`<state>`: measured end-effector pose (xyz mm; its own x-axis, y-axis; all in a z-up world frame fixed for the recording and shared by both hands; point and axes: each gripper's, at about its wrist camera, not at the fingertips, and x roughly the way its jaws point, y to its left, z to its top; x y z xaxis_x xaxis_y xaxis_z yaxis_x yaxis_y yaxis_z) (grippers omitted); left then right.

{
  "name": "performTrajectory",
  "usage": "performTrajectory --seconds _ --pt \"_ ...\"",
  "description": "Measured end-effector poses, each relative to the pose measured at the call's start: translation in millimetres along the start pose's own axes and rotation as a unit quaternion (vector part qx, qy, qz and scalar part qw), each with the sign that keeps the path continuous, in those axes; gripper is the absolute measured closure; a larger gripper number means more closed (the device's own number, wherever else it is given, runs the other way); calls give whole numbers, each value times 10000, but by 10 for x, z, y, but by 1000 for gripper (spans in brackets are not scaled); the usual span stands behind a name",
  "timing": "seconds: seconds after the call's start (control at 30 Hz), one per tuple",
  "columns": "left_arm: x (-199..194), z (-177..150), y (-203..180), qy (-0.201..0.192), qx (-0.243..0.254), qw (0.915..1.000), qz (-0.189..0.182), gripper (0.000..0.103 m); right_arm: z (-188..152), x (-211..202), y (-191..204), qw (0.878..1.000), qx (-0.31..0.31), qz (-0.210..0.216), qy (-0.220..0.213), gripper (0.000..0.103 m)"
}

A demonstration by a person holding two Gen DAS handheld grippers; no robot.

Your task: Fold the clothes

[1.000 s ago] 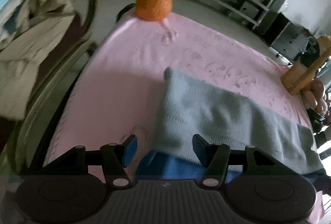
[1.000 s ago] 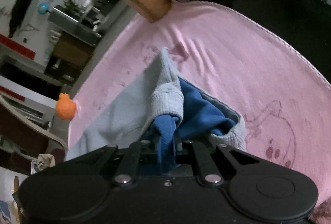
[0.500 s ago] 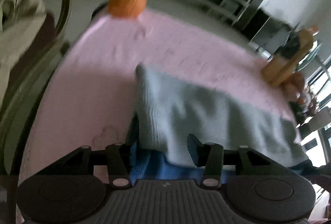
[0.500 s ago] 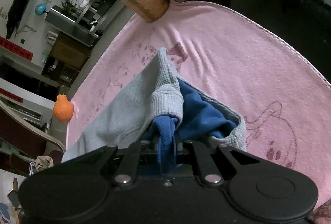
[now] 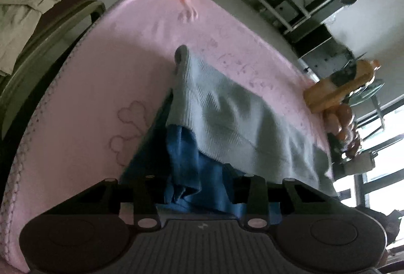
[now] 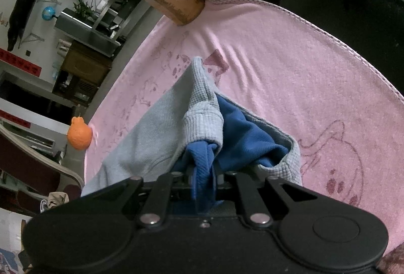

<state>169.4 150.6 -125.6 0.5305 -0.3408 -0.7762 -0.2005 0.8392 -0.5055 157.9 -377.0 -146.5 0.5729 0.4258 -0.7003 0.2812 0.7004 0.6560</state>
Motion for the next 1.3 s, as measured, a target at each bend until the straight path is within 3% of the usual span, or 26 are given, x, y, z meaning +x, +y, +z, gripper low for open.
performTrajectory --seconds 0.1,0.23,0.27,0.37,0.47,0.57,0.77,0.93,1.13,1.23,1.3 --pt "77 10 19 120 -48 9997 192 65 -3 1 -6 10000 -8 -16 7 91" --pt "127 39 95 127 -283 9995 101 66 -2 6 -10 10000 8 -25 32 90" --pt "138 38 97 114 -324 9994 96 70 3 11 -14 10000 24 -28 44 90" --pt "122 23 43 -21 -322 9994 146 97 18 18 -36 9999 104 -19 55 91" --pt "56 16 -37 -256 -237 9992 210 97 20 -8 -19 9999 102 -36 -32 93" --pt "-116 33 -75 -581 -324 9978 -53 97 35 -61 24 9997 160 103 -173 94" --pt "-473 -14 -117 -1025 -647 9882 -935 97 115 -324 86 9900 537 1135 -648 94" --pt "-539 -114 -61 -1031 -869 9847 -1103 97 92 -515 -9 9845 650 1402 -834 94" --pt "-560 -290 105 -699 -741 9935 -510 97 24 -613 -219 9899 679 1008 -734 94" --pt "-333 -335 25 -550 -242 9977 327 94 -10 -529 -251 9968 423 404 -540 94" --pt "-164 -363 -66 -443 157 9947 919 91 -48 -387 -216 9993 152 -112 -331 94"
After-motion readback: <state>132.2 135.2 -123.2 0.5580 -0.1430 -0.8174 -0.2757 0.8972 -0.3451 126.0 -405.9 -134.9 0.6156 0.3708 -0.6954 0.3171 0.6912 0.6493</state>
